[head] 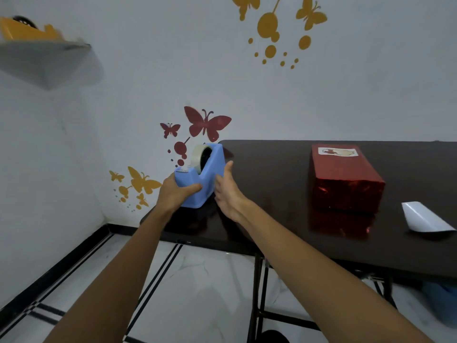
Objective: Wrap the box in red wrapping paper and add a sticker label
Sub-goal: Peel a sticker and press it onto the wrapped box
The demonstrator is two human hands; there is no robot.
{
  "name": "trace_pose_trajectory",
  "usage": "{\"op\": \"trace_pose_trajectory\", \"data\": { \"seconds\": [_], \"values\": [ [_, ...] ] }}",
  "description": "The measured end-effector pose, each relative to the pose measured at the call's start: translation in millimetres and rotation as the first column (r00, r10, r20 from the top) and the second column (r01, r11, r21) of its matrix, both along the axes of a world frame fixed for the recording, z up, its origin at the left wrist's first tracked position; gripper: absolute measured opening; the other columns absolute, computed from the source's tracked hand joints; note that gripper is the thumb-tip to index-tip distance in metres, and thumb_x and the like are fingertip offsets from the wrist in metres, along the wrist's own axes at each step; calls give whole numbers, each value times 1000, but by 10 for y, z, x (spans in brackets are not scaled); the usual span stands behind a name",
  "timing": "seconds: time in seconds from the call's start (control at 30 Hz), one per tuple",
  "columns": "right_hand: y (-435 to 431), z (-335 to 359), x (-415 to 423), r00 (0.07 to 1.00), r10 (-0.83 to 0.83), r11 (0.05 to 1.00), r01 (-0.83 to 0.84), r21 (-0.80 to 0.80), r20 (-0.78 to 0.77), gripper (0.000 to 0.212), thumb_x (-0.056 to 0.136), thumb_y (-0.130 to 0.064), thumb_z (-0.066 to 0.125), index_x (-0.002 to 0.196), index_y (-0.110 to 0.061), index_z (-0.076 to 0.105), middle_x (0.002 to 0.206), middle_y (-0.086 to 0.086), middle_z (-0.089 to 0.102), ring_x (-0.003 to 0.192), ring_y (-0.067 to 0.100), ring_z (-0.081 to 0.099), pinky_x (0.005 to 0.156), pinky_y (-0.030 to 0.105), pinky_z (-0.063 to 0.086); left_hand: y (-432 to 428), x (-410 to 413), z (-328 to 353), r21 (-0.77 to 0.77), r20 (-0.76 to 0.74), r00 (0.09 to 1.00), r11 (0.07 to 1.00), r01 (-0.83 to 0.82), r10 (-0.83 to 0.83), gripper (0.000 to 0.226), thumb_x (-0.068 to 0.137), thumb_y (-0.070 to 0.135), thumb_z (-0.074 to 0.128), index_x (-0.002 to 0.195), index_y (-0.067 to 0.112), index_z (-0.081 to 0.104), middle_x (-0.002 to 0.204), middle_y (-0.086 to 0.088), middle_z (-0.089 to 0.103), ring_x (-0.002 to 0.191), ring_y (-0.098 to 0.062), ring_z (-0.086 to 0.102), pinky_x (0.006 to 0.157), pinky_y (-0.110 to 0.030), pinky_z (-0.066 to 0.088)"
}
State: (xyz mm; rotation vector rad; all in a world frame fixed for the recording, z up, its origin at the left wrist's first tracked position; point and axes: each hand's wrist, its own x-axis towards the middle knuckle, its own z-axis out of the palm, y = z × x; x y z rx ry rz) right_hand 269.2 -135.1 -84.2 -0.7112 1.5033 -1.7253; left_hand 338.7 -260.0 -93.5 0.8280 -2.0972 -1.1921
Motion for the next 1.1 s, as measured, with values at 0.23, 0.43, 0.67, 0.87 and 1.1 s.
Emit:
{"op": "trace_pose_trajectory", "data": {
  "seconds": [0.23, 0.43, 0.67, 0.87, 1.1],
  "values": [
    [1590, 584, -640, 520, -617, 762, 583, -282, -591, 46, 99, -33, 43, 143, -19, 38, 150, -4, 34, 138, 9, 29, 109, 17, 20, 1276, -403, 361, -381, -374, 880, 914, 142, -293, 56, 90, 33, 62, 140, 18, 42, 147, 3, 39, 133, -6, 34, 106, -9, 27],
    [2182, 292, -1549, 630, -685, 606, 771, 195, -367, 53, 97, -25, 43, 143, -2, 29, 134, 14, 48, 126, 27, 44, 104, 40, 37, 2061, -1655, 257, 311, -21, 795, 752, 581, -606, 94, 83, 68, 50, 152, 25, 3, 158, 2, 17, 142, -20, 25, 114, -44, 25],
    [2122, 199, -2172, 786, -583, 718, 617, 323, -206, 22, 99, -20, 41, 83, -13, 55, 94, 7, 56, 92, 21, 54, 97, 37, 44, 1905, -2416, 143, 527, -140, 770, 611, 590, -622, 34, 99, 22, 45, 132, 17, 49, 103, -5, 68, 85, -16, 66, 72, -28, 54],
    [2272, 298, -2351, 851, -521, 801, 512, 310, -58, 51, 101, -47, 25, 138, -17, 43, 131, 2, 54, 125, 19, 48, 107, 36, 32, 1842, -2400, 240, 115, 19, 848, 844, 524, -529, 72, 94, 53, 44, 151, 27, 10, 158, 3, 16, 145, -16, 18, 119, -41, 11],
    [3004, 593, -2705, 615, -786, 592, 717, 367, 65, 60, 100, -49, 18, 138, -10, 44, 141, 8, 48, 134, 22, 39, 117, 42, 17, 2955, -2010, -15, -259, 508, 215, 90, 962, -834, 65, 88, 56, 44, 146, 29, 32, 157, 2, 14, 146, -15, 1, 118, -31, -4]
  ]
}}
